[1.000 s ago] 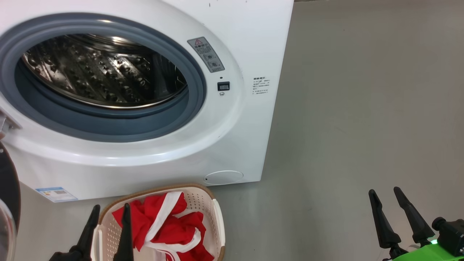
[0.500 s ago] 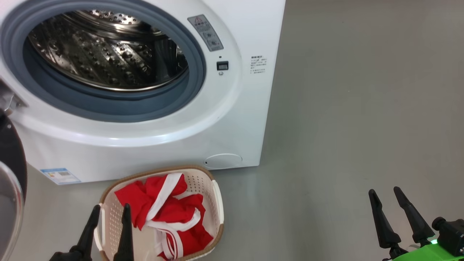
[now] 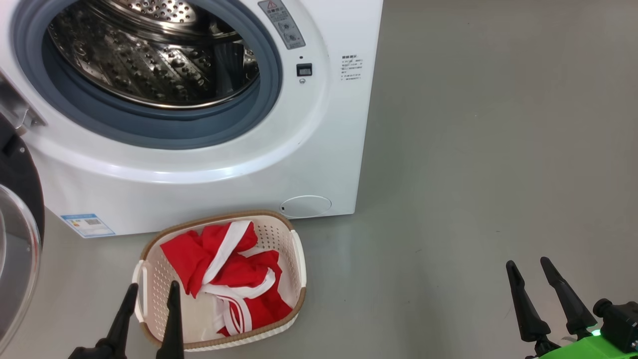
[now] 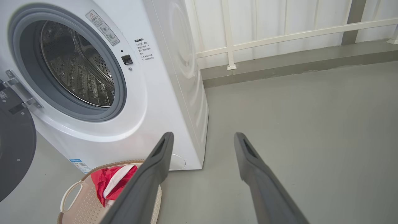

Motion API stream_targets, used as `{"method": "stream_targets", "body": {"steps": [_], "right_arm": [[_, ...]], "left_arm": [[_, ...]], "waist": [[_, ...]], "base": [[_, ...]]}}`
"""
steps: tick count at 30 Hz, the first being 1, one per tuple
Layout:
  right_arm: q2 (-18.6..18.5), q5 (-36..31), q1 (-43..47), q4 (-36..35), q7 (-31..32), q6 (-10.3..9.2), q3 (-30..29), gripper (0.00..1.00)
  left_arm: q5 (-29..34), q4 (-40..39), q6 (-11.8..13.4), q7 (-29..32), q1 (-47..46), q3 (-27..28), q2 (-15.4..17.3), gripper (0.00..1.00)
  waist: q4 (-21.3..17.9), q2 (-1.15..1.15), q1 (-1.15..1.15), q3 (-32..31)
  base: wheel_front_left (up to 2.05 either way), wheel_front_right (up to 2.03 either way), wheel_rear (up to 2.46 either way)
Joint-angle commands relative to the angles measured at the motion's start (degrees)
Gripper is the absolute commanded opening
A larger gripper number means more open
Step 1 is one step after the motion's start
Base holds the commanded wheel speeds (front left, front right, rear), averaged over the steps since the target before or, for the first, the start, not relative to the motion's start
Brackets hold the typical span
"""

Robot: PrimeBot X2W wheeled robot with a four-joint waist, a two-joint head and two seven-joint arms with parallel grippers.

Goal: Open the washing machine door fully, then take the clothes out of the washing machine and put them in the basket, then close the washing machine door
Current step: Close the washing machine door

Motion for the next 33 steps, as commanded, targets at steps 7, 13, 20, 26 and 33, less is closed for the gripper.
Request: {"method": "stream_targets", "body": {"steps": [7,13,20,26,33], "right_arm": [[-0.99,0.30,-0.32,-1.33,-0.37,0.37,1.12,1.00],[-1.17,0.30,-0.05,-1.25,-0.37,0.37,1.14,1.00],[-2.05,0.31,-0.19,-0.93,-0.37,0.37,2.63,1.00],[-3.07,0.36,-1.10,-0.62,-0.37,0.37,4.42,1.00],[-4.00,0.47,-1.92,-0.14,-0.37,0.37,7.13,1.00]], "left_arm": [[-0.37,-1.15,0.15,-0.28,-1.04,1.37,0.80,1.00],[-1.19,-0.82,0.75,-0.28,-1.22,1.04,0.80,1.00],[-2.53,-0.80,1.90,-0.28,-0.37,-0.20,0.80,1.00],[-3.80,-0.86,3.05,-0.28,0.41,-1.31,0.80,1.00],[-5.39,-0.94,4.45,-0.28,2.04,-2.60,0.80,1.00]], "waist": [[0.30,0.00,0.00,-0.16],[2.51,0.00,0.00,-0.33],[8.22,0.00,0.00,-0.82],[13.53,0.00,0.00,-1.09],[21.24,0.00,0.00,-2.04]], "base": [[0.00,0.00,0.00],[0.00,0.00,0.00],[0.00,0.00,0.00],[0.00,0.00,0.00],[0.00,0.00,0.00]]}}
